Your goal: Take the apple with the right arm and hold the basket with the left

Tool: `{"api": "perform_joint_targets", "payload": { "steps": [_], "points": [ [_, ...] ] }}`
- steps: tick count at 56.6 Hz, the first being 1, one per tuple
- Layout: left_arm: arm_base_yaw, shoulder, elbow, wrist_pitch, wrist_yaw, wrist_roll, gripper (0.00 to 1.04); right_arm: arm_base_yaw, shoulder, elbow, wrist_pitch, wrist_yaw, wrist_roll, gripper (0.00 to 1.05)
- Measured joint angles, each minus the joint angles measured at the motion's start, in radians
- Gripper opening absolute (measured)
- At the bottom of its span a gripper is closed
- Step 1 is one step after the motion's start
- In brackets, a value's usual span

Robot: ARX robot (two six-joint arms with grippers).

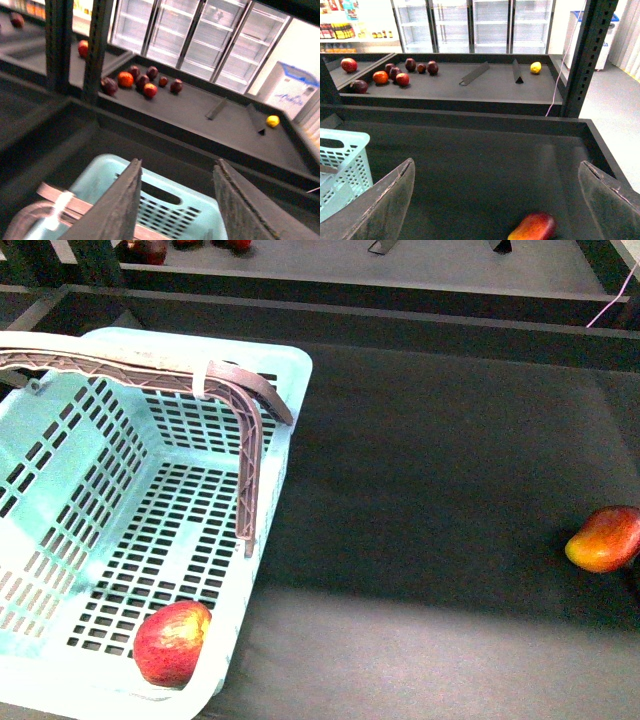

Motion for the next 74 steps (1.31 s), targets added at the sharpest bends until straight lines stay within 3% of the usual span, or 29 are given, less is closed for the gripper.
{"api": "perform_joint_targets", "payload": {
  "steps": [5, 13, 34, 38, 43, 74],
  "points": [
    [0.033, -0.060, -0.060, 0.000, 0.031, 0.142, 0.28, 0.000, 0.000, 0.000, 0.000, 0.000, 0.000, 0.96],
    [0.074, -0.142, -0.135, -0.026, 0.078, 0.225, 0.03, 0.000, 0.000, 0.000, 0.000, 0.000, 0.000, 0.96],
    [0.158, -0.392, -0.249, -0.158, 0.157, 0.254, 0.03, 0.000, 0.000, 0.000, 0.000, 0.000, 0.000, 0.96],
    [0.209, -0.411, -0.280, -0.132, 0.229, 0.257, 0.03, 0.000, 0.000, 0.000, 0.000, 0.000, 0.000, 0.96],
    [0.245, -0.447, -0.309, -0.158, 0.235, 0.257, 0.03, 0.000, 0.000, 0.000, 0.000, 0.000, 0.000, 0.96],
    [0.248, -0.792, -0.315, -0.470, 0.245, 0.259, 0.03, 0.000, 0.000, 0.000, 0.000, 0.000, 0.000, 0.96]
  ]
}}
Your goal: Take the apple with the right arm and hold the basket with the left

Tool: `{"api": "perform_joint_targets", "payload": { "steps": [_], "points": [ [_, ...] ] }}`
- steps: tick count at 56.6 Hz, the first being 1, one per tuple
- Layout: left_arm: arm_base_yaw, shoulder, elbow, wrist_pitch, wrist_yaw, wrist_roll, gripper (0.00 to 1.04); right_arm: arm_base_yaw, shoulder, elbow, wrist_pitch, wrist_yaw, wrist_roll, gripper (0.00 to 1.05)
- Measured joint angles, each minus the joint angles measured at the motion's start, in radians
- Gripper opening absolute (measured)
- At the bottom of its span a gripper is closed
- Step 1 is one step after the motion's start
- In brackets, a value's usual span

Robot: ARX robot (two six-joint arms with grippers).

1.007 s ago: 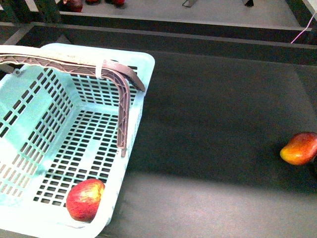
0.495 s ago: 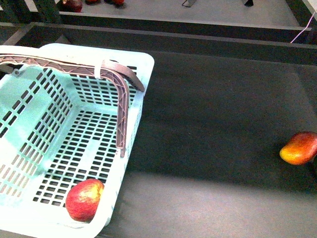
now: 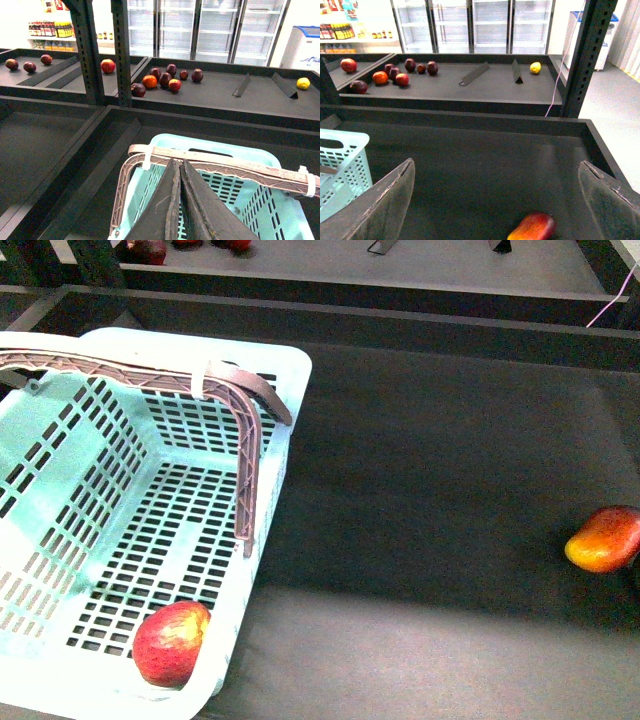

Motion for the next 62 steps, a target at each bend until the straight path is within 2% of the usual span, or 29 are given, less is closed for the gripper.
{"api": "perform_joint_targets", "payload": {
  "steps": [38, 43, 62],
  "points": [
    [0.000, -0.252, 0.000, -0.248, 0.000, 0.000, 0.03, 0.000, 0.000, 0.000, 0.000, 0.000, 0.000, 0.96],
    [0.000, -0.371, 0.000, -0.400, 0.000, 0.000, 0.03, 0.000, 0.000, 0.000, 0.000, 0.000, 0.000, 0.96],
    [0.000, -0.418, 0.000, -0.420, 0.000, 0.000, 0.03, 0.000, 0.000, 0.000, 0.000, 0.000, 0.000, 0.96]
  ]
}}
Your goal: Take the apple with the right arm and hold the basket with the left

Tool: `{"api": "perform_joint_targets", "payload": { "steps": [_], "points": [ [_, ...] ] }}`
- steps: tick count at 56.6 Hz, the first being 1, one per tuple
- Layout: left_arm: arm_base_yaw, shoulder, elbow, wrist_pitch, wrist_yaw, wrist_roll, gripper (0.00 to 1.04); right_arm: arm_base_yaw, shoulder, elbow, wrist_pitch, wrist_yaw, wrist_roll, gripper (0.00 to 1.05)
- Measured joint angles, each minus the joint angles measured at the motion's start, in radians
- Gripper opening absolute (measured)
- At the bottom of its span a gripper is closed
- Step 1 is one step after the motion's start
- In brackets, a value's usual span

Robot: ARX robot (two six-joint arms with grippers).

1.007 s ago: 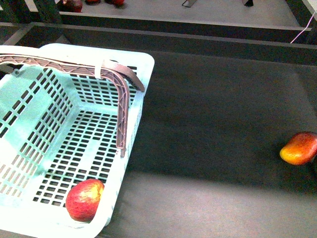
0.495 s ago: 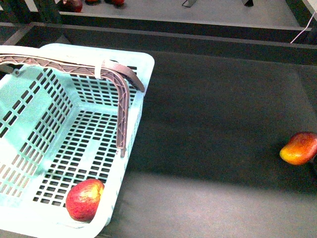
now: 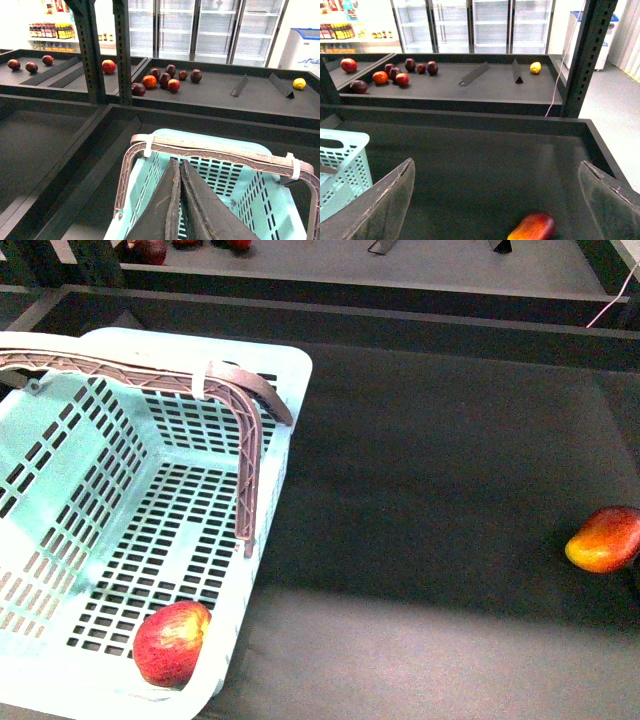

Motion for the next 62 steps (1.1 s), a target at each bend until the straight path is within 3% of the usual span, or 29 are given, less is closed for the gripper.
{"api": "perform_joint_targets", "payload": {
  "steps": [30, 60, 62],
  "points": [
    [0.000, 0.000, 0.000, 0.000, 0.000, 0.000, 0.03, 0.000, 0.000, 0.000, 0.000, 0.000, 0.000, 0.96],
    [0.000, 0.000, 0.000, 0.000, 0.000, 0.000, 0.97, 0.000, 0.000, 0.000, 0.000, 0.000, 0.000, 0.96],
    [0.000, 0.000, 0.000, 0.000, 0.000, 0.002, 0.99, 0.000, 0.000, 0.000, 0.000, 0.000, 0.000, 0.96]
  ]
}}
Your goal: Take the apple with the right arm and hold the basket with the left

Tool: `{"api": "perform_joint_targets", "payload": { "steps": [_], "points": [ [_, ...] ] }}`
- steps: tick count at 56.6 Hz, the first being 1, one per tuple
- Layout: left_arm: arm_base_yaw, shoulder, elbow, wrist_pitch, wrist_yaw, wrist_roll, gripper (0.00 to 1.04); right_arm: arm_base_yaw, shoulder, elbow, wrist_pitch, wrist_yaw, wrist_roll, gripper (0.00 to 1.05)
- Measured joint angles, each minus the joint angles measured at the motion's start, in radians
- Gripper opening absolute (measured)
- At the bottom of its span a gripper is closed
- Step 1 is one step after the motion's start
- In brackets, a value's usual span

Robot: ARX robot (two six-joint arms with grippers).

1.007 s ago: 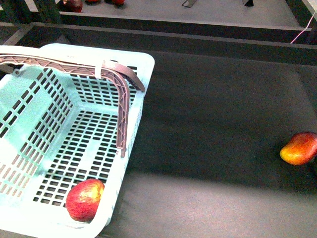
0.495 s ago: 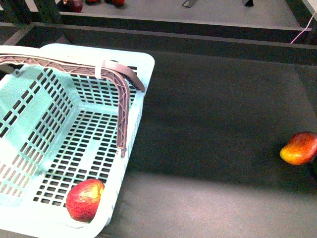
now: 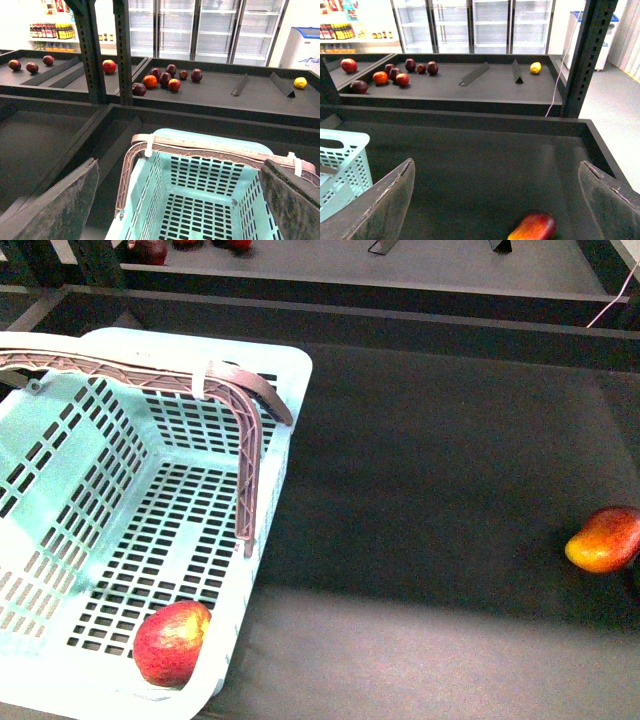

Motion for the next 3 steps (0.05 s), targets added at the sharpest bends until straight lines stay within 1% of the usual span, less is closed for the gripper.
{"api": "perform_joint_targets", "payload": {
  "steps": [3],
  "points": [
    [0.000, 0.000, 0.000, 0.000, 0.000, 0.000, 0.97, 0.000, 0.000, 0.000, 0.000, 0.000, 0.000, 0.96]
  ]
}}
